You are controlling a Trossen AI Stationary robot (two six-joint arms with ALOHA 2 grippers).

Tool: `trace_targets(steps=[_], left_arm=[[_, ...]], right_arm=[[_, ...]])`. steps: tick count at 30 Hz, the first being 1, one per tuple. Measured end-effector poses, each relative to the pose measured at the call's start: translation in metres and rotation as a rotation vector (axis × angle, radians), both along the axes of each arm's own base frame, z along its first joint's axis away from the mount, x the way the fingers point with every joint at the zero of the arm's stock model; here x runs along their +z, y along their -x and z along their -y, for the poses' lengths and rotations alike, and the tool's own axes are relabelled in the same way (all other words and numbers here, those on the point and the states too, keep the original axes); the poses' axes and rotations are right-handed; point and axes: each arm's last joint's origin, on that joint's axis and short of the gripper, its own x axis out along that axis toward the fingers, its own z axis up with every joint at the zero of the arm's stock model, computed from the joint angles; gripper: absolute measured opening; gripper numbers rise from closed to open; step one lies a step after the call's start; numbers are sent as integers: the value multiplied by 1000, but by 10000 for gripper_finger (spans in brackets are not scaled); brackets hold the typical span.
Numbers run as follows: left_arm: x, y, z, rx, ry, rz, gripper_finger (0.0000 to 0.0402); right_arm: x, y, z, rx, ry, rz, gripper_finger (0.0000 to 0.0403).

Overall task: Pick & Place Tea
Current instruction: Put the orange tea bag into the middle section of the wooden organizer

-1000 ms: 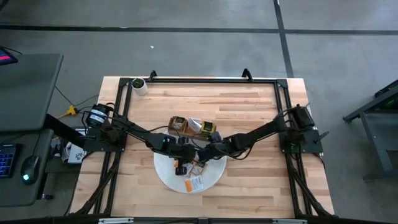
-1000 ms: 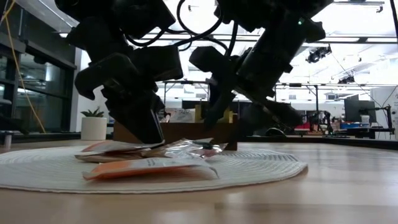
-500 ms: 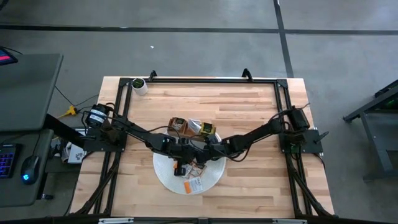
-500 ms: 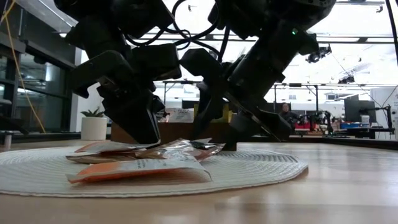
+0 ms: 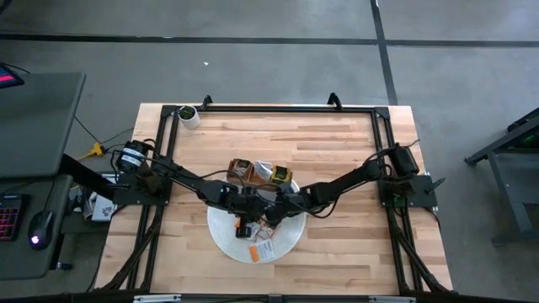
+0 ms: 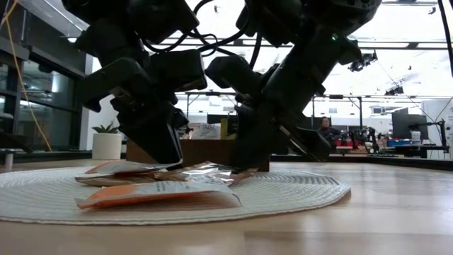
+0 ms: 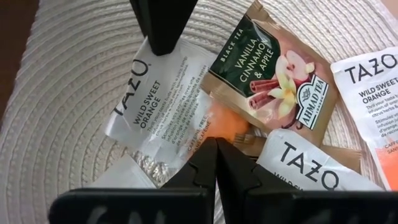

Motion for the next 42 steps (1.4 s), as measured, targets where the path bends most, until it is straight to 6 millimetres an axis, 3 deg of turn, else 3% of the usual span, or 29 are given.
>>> trace_targets(steps=[6,15,30,36,39,42], left_arm=[[6,2,0,-54,-11,6,31],[22,15,-7,-48,-54,-37,62],[29,14,-5,-116,-19,-10,65],[60,18,-6,-156,-58,96,65],[85,19,-9,-155,-89,200,65],[101,31,-15,-152,-118,215,65]], right_arm=[[1,1,0,18,2,-9,2],[19,6,7,27,78,-1,1],[77,24,18,100,258,81,0],[97,31,28,110,326,115,0],[105,34,34,111,369,124,0],[116,37,38,123,418,159,0]])
